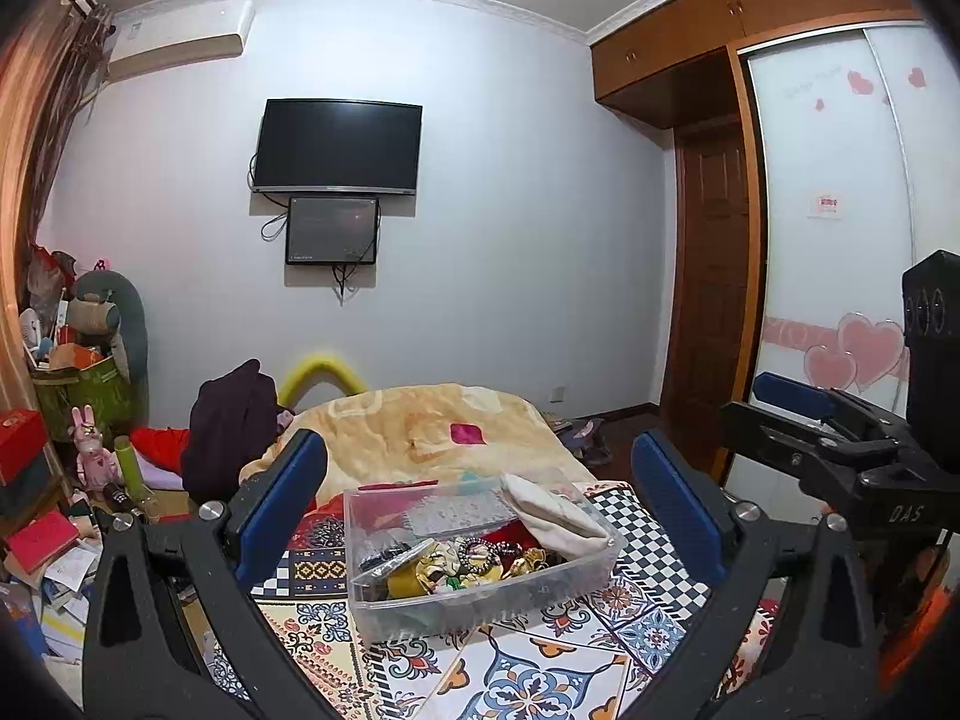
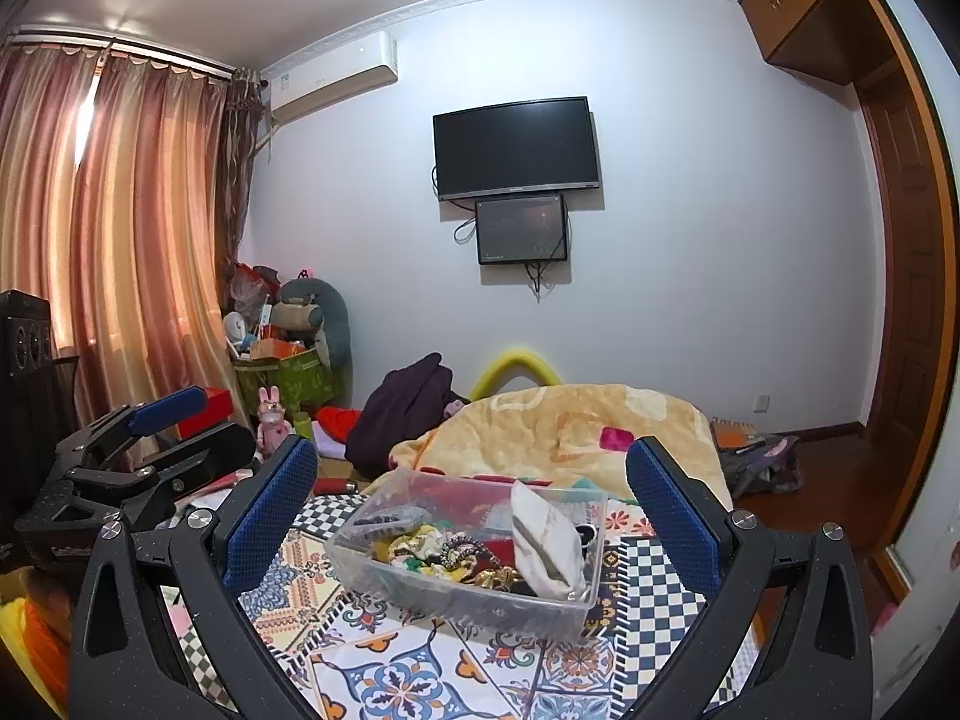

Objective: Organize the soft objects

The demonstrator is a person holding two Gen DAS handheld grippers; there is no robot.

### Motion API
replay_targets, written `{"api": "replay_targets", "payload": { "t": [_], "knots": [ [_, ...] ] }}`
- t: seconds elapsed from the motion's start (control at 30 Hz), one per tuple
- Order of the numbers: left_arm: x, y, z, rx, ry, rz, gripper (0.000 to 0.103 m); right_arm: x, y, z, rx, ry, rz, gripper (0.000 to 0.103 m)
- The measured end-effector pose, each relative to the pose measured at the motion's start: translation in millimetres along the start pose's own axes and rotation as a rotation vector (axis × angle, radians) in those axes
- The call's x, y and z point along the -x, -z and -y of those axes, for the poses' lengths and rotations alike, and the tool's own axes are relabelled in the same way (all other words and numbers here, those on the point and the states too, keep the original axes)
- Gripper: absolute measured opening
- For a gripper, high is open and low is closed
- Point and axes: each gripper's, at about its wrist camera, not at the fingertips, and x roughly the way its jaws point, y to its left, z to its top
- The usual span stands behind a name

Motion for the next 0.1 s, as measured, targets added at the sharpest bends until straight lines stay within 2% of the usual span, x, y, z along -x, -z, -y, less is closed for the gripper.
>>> {"api": "replay_targets", "payload": {
  "t": [0.1],
  "knots": [
    [0.4, -0.2, 0.1, 0.002, 0.000, -0.001, 0.103, -0.3, -0.1, -0.5, -0.002, 0.001, -0.002, 0.103]
  ]
}}
